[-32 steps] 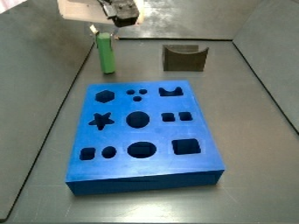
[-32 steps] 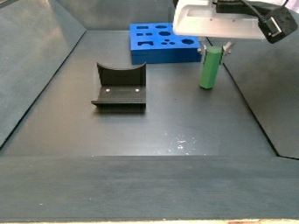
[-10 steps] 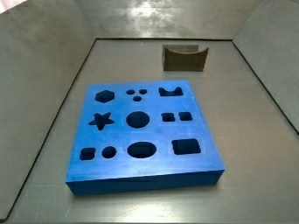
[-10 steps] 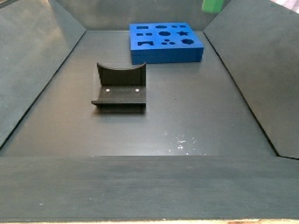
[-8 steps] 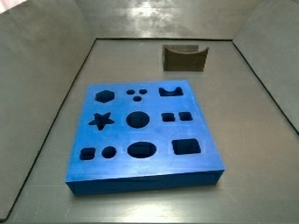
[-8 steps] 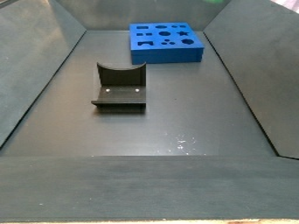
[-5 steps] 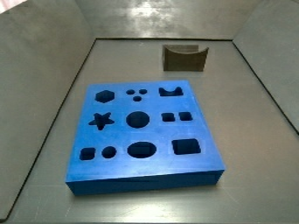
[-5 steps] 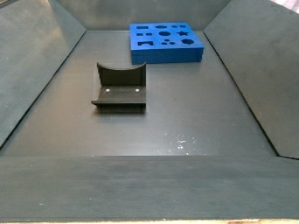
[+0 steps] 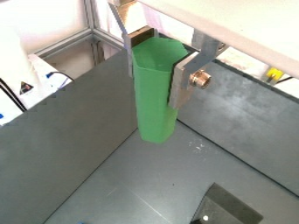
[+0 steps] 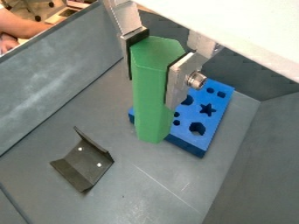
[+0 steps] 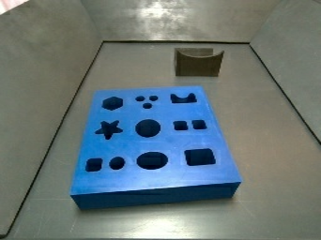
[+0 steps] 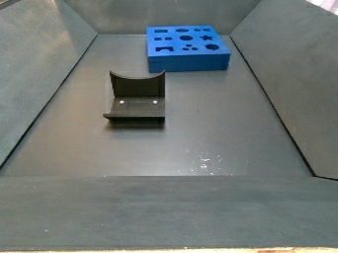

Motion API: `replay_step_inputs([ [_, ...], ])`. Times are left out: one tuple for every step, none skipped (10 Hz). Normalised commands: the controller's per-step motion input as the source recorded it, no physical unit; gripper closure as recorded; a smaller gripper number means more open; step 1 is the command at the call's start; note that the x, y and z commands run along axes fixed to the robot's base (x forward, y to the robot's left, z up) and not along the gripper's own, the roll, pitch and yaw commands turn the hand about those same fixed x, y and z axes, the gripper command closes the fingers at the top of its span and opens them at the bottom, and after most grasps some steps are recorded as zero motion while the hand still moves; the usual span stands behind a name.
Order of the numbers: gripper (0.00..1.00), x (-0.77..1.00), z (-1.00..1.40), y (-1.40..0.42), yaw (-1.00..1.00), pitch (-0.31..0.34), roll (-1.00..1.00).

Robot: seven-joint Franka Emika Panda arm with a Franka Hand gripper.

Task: Pick up the hexagon object. Move to above the board. Insert the hexagon object.
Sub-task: Move to above the board.

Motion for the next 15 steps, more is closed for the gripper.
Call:
replay_step_inputs([
  [1.00, 0.02, 0.83, -0.04, 0.02, 0.092, -0.02],
  [1.00, 0.01, 0.71, -0.03, 0.02, 0.085, -0.02],
  [1.00, 0.02, 0.67, -0.03, 0.02, 0.074, -0.02],
  [1.00, 0.02, 0.67, -0.02, 0.02, 0.073, -0.02],
  [1.00, 0.02, 0.67, -0.02, 0.02, 0.073, -0.02],
  [1.00, 0.02, 0.67, -0.02, 0.02, 0.073, -0.02],
  [1.00, 0.02, 0.67, -0.02, 0.02, 0.073, -0.02],
  [1.00, 0.02, 0.67, -0.02, 0.02, 0.073, -0.02],
  [1.00, 0.02, 0.67, -0.02, 0.02, 0.073, -0.02],
  [1.00, 0.02, 0.67, -0.02, 0.02, 0.073, -0.02],
  [1.00, 0.02, 0.67, -0.02, 0.02, 0.073, -0.02],
  [1.00, 0.02, 0.67, -0.02, 0.02, 0.073, -0.02],
  [1.00, 0.02, 0.67, -0.02, 0.02, 0.073, -0.02],
  [1.00, 0.02, 0.67, -0.02, 0.02, 0.073, -0.02],
  [1.00, 0.02, 0.67, -0.02, 0.02, 0.073, -0.02],
])
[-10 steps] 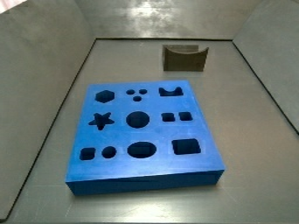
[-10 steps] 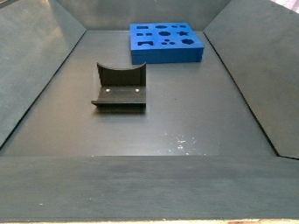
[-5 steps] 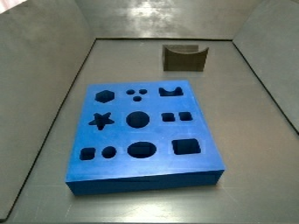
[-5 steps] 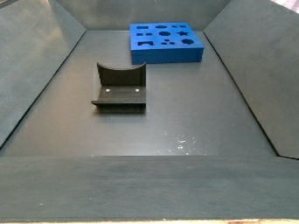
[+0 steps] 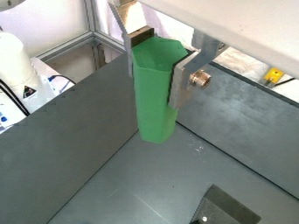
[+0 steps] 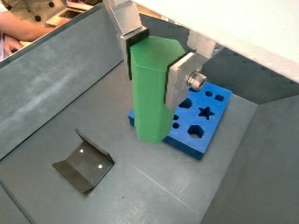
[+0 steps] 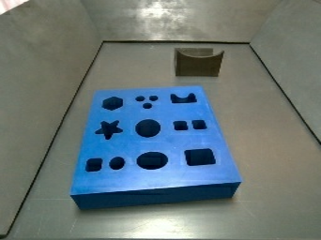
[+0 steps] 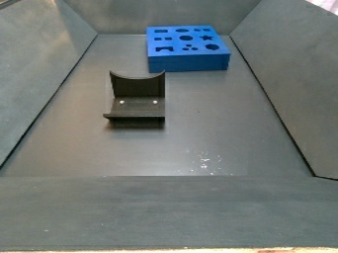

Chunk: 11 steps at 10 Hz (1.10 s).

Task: Pick up the hexagon object. Move to above the board. Insert the hexagon object.
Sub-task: Move to above the board.

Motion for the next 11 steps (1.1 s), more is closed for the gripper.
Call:
replay_step_inputs([
  [1.00, 0.02, 0.67, -0.02, 0.02, 0.073, -0.02],
  [1.00, 0.02, 0.67, -0.02, 0.02, 0.073, -0.02],
  [1.00, 0.02, 0.67, -0.02, 0.02, 0.073, -0.02],
  [1.00, 0.02, 0.67, -0.02, 0.02, 0.073, -0.02],
  [1.00, 0.02, 0.67, -0.02, 0.02, 0.073, -0.02],
  [1.00, 0.44, -0.40, -1.00, 0.35, 0.421, -0.13],
  [1.00, 0.45, -0.41, -1.00, 0.33, 0.412, -0.09],
  [1.00, 0.49, -0.40, -1.00, 0.24, 0.359, -0.02],
  [1.00, 0.50, -0.39, -1.00, 0.12, 0.264, -0.05],
  [1.00, 0.49, -0.38, -1.00, 0.09, 0.207, -0.03],
  [1.00, 0.50, -0.37, -1.00, 0.05, 0.112, 0.02],
])
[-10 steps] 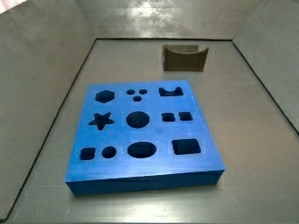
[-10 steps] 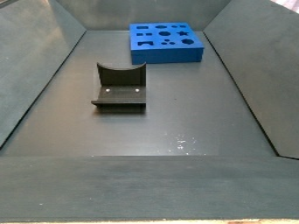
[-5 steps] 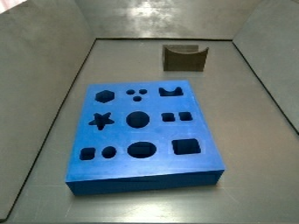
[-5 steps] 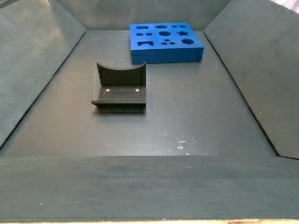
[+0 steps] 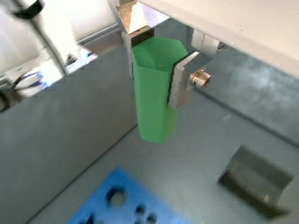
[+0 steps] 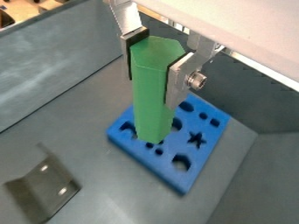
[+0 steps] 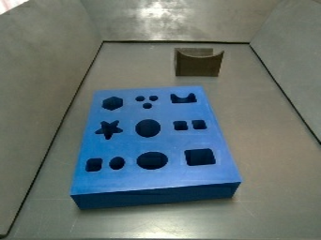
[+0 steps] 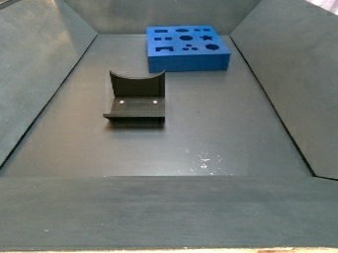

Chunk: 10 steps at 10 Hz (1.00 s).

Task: Pick up the hexagon object. Move to above the board. Insert the hexagon object.
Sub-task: Move to above the board, then insert the hexagon object.

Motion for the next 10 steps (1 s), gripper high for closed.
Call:
replay_step_inputs([
  [1.00, 0.53, -0.38, -1.00, 0.02, 0.068, 0.01],
  [1.00, 0.54, -0.36, -0.97, 0.01, 0.031, 0.02],
  [1.00, 0.41, -0.25, -0.72, 0.01, 0.016, 0.03],
  [1.00, 0.25, -0.13, -0.38, 0.01, 0.011, 0.04],
  [1.00, 0.18, -0.08, -0.26, 0.01, 0.011, 0.04],
  [1.00, 0.00, 0.00, 0.00, 0.00, -0.023, 0.00],
  [1.00, 0.00, 0.00, -0.02, 0.00, -0.011, 0.00],
  [1.00, 0.00, 0.00, -0.01, 0.00, 0.000, 0.03],
  [1.00, -0.75, -1.00, 0.37, 0.32, -0.211, 0.22],
  [1.00, -0.82, -1.00, 0.32, 0.35, -0.297, 0.19],
])
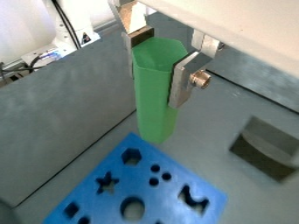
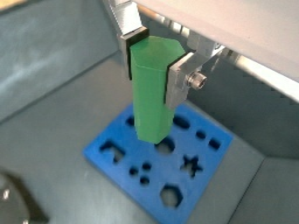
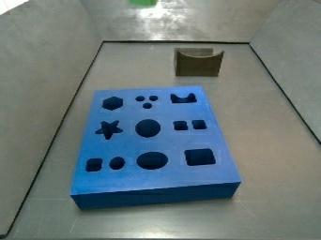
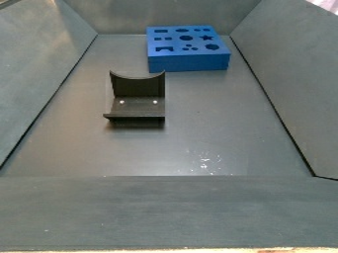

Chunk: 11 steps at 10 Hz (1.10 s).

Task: Pick up the hexagon object. Move to above the board. Insert the hexagon object.
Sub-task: Insert the hexagon object.

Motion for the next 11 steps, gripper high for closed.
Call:
replay_step_inputs([
  [1.00, -0.83, -1.00, 0.32, 0.35, -0.283, 0.16],
  [1.00, -0.57, -1.00, 0.23, 0.43, -0.063, 0.08],
  [1.00, -0.21, -1.00, 0.03, 0.30, -0.031, 0.05],
  [1.00, 0.00, -1.00, 0.03, 0.16, 0.000, 0.00],
  [1.00, 0.23, -1.00, 0.00, 0.00, 0.000, 0.00],
  [1.00, 0.21, -1.00, -0.01, -0.15, 0.000, 0.02],
  [1.00, 0.25, -1.00, -0.06, -0.25, 0.000, 0.04],
  [1.00, 0.33, -1.00, -0.11, -0.21, 0.000, 0.01],
  [1.00, 0.27, -1.00, -0.20, -0.10, 0.040, 0.00],
  [1.00, 0.00, -0.68, -0.18, 0.00, 0.009, -0.03],
  [1.00, 0.00, -0.03, 0.00, 0.00, 0.000, 0.00],
])
